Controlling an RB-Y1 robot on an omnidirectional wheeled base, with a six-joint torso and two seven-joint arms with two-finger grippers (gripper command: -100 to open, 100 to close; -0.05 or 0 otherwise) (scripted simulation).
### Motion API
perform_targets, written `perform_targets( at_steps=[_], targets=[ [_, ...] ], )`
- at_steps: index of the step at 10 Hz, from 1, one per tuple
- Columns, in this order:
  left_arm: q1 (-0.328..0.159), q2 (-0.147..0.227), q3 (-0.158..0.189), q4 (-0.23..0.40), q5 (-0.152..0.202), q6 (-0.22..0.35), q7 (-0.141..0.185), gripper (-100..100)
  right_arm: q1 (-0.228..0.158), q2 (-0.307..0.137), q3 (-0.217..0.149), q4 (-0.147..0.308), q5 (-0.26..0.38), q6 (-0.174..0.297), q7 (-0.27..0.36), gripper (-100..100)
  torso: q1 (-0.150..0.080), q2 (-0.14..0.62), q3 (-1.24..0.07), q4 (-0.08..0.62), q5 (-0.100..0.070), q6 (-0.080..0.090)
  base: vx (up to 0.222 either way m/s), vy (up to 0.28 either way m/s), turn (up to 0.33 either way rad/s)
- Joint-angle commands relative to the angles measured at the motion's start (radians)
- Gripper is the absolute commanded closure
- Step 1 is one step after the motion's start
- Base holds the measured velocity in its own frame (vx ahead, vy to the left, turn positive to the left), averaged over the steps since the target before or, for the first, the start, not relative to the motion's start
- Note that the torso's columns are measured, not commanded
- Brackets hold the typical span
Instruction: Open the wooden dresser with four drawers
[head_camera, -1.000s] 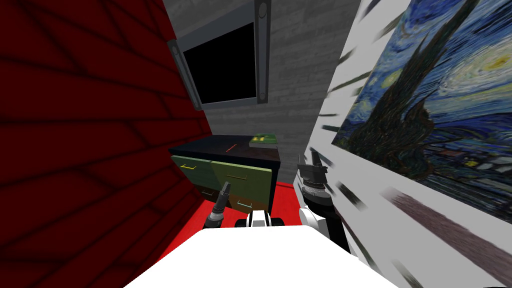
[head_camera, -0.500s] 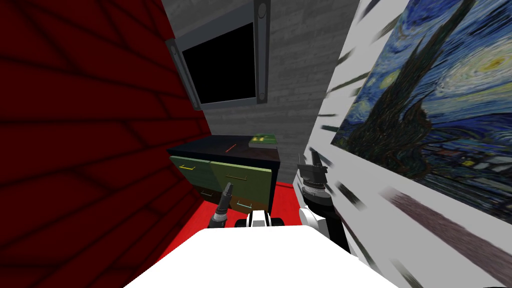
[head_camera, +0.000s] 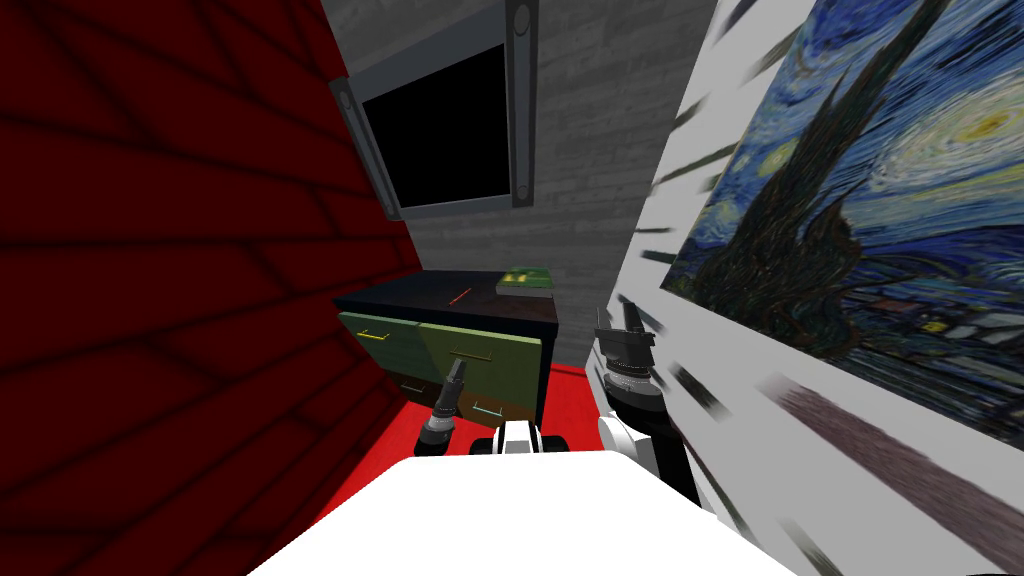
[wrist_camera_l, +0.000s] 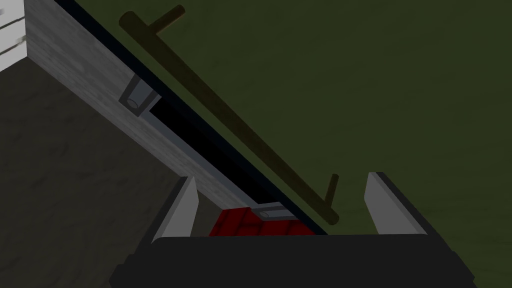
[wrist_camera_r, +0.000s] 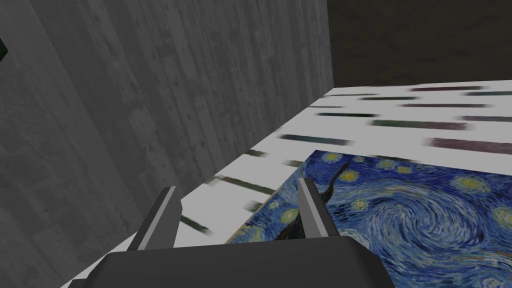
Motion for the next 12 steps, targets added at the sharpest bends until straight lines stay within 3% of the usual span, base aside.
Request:
perform_targets(
  at_steps=[1,4,5,6,8,10,12],
  targets=[
    [0.01,-0.004,-0.002,0.031,0.0,-0.04,-0.01,100,0.0,0.0,0.0,0.0,0.0,0.0,0.0,0,0.0,0.0,0.0,0.0,0.0,0.0,0.001,0.006,-0.013],
    [0.025,-0.009,-0.005,0.072,-0.001,-0.092,-0.023,100,0.0,0.0,0.0,0.0,0.0,0.0,0.0,0,0.0,0.0,0.0,0.0,0.0,0.0,-0.001,0.015,0.007],
    [0.019,-0.009,-0.004,0.067,-0.001,-0.081,-0.021,100,0.0,0.0,0.0,0.0,0.0,0.0,0.0,0,0.0,0.0,0.0,0.0,0.0,0.0,-0.001,0.01,0.0],
    [0.019,0.022,-0.004,0.065,-0.001,-0.083,-0.022,-100,0.0,0.0,0.0,0.0,0.0,0.0,0.0,0,-0.001,0.0,0.0,0.0,0.0,0.0,0.0,0.0,0.0],
    [0.018,0.058,-0.005,0.056,-0.001,-0.079,-0.021,-100,0.0,0.0,0.0,0.0,0.0,0.0,0.0,0,-0.001,0.0,0.0,0.0,0.0,0.0,-0.001,-0.01,0.0],
    [0.009,0.07,-0.006,0.018,0.0,-0.042,-0.011,-100,0.0,0.0,0.0,0.0,0.0,0.0,0.0,0,-0.003,0.0,0.0,0.0,-0.001,0.0,-0.013,-0.054,-0.003],
    [0.003,0.02,-0.007,0.007,0.002,-0.018,-0.005,-100,0.0,0.0,0.0,0.0,0.0,0.0,0.0,0,-0.002,0.0,0.0,0.0,-0.001,0.0,-0.011,-0.056,0.0]
  ],
)
